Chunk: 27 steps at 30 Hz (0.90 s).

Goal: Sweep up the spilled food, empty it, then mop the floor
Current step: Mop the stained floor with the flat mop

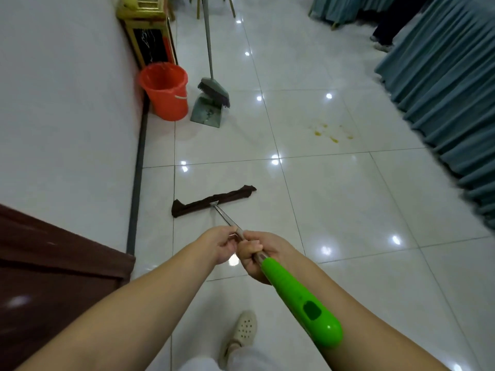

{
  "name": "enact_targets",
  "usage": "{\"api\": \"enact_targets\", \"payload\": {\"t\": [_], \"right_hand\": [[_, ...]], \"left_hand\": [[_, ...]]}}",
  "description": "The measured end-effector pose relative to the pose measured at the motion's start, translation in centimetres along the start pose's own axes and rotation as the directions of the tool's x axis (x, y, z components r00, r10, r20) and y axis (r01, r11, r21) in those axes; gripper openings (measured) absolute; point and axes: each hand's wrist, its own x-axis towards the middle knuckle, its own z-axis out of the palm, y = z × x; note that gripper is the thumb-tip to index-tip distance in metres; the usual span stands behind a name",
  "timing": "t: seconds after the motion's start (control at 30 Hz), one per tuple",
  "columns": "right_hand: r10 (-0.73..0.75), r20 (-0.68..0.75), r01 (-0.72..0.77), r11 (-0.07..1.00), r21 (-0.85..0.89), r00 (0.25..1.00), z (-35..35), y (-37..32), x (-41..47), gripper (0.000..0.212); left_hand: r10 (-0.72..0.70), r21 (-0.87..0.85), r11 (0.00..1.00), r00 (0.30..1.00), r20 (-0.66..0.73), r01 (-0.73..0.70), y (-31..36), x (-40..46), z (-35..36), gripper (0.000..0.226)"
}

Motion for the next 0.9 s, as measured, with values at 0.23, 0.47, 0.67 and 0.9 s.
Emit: {"api": "enact_targets", "payload": {"t": [0.23, 0.47, 0.67, 0.9], "right_hand": [[-0.004, 0.005, 0.003, 0.997, 0.072, 1.000, 3.5, -5.5, 1.8, 0.025], [-0.026, 0.035, 0.017, 0.972, 0.233, 0.999, 7.9, -9.2, 4.7, 0.023], [-0.076, 0.064, 0.040, 0.895, 0.444, 0.995, 13.8, -12.2, 8.8, 0.028], [-0.145, 0.077, 0.079, 0.832, 0.549, 0.986, 21.9, -13.5, 12.8, 0.032]], "left_hand": [[0.016, 0.030, 0.999, 0.998, -0.055, -0.014, 5.6, 3.1, 2.5, 0.036], [0.036, 0.116, 0.993, 0.999, -0.032, -0.032, 12.2, 6.0, 3.1, 0.052], [0.015, 0.232, 0.973, 1.000, 0.003, -0.015, 20.4, 8.0, 2.7, 0.031], [-0.022, 0.338, 0.941, 1.000, -0.002, 0.022, 29.7, 10.5, 0.8, 0.030]]}}
